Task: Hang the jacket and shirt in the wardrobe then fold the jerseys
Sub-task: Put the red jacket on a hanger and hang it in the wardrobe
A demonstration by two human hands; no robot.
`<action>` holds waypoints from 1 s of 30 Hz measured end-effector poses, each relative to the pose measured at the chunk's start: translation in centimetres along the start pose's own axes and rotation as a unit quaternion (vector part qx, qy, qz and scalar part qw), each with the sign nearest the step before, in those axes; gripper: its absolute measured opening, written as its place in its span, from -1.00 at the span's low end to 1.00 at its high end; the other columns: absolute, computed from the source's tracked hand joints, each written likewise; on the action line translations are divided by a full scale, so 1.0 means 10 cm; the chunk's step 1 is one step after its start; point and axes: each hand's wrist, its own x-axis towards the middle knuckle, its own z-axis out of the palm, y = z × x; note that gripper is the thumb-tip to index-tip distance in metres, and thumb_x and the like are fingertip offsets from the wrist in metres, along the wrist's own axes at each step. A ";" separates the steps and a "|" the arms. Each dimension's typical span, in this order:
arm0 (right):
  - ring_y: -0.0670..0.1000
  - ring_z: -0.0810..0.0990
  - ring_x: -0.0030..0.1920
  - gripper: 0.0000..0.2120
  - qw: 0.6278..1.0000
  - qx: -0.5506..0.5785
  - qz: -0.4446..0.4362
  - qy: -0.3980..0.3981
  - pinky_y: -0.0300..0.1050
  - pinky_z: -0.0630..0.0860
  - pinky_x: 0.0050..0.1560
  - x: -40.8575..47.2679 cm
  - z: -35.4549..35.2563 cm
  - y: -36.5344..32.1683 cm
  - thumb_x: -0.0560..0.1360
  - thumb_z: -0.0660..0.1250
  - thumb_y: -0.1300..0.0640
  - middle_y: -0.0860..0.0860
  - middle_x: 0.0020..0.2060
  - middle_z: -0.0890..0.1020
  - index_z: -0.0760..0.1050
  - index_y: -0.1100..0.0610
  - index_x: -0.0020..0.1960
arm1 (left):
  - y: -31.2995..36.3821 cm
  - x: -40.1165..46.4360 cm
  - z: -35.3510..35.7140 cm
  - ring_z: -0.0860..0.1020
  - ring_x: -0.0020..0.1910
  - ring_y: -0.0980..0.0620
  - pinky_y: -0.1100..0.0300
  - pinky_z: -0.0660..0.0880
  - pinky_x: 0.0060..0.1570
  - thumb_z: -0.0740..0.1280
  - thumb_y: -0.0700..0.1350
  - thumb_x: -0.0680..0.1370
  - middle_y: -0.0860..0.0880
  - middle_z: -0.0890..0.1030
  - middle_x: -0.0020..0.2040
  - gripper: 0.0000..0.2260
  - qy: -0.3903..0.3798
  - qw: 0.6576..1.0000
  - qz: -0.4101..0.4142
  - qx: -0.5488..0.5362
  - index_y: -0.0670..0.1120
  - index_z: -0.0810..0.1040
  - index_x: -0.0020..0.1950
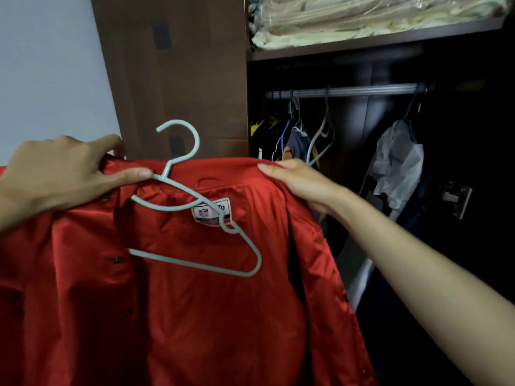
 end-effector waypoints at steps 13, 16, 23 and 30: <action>-0.04 0.55 -0.36 -0.53 0.908 -0.404 -0.087 0.061 -0.02 0.51 -0.18 0.02 -0.13 -0.42 0.63 0.26 -0.17 -0.07 -0.50 0.53 0.53 0.12 -0.31 | 0.66 -0.05 0.23 0.61 -0.15 -0.25 0.06 0.42 -0.26 0.07 0.61 0.38 -0.07 0.65 -0.26 -0.34 0.028 0.998 0.001 -0.050 0.03 0.52 -0.21; 0.07 0.51 -0.21 -0.53 0.870 -0.477 -0.075 0.100 -0.01 0.44 -0.11 -0.08 -0.21 -0.43 0.65 0.19 -0.23 -0.13 -0.40 0.51 0.48 0.02 -0.31 | 0.70 0.01 0.26 0.63 -0.16 -0.31 0.09 0.37 -0.30 0.10 0.55 0.41 -0.18 0.65 -0.25 -0.41 0.068 0.998 0.016 -0.007 0.04 0.51 -0.23; -0.05 0.54 -0.38 -0.51 0.900 -0.424 -0.052 0.082 -0.08 0.43 -0.24 -0.07 -0.51 -0.35 0.64 0.24 -0.19 -0.06 -0.46 0.53 0.46 0.09 -0.34 | 0.74 0.11 0.20 0.62 -0.26 -0.33 0.11 0.32 -0.34 0.14 0.52 0.43 -0.22 0.58 -0.35 -0.42 0.097 0.993 0.066 0.014 0.01 0.53 -0.23; -0.04 0.63 -0.36 -0.60 0.942 -0.332 -0.033 -0.029 0.15 0.69 -0.18 -0.12 -0.53 -0.36 0.65 0.27 -0.09 0.12 -0.35 0.68 0.64 0.21 -0.13 | 0.74 0.09 0.12 0.62 -0.29 -0.34 0.14 0.28 -0.37 0.18 0.50 0.42 -0.24 0.57 -0.37 -0.42 0.112 0.992 0.062 0.021 -0.03 0.52 -0.25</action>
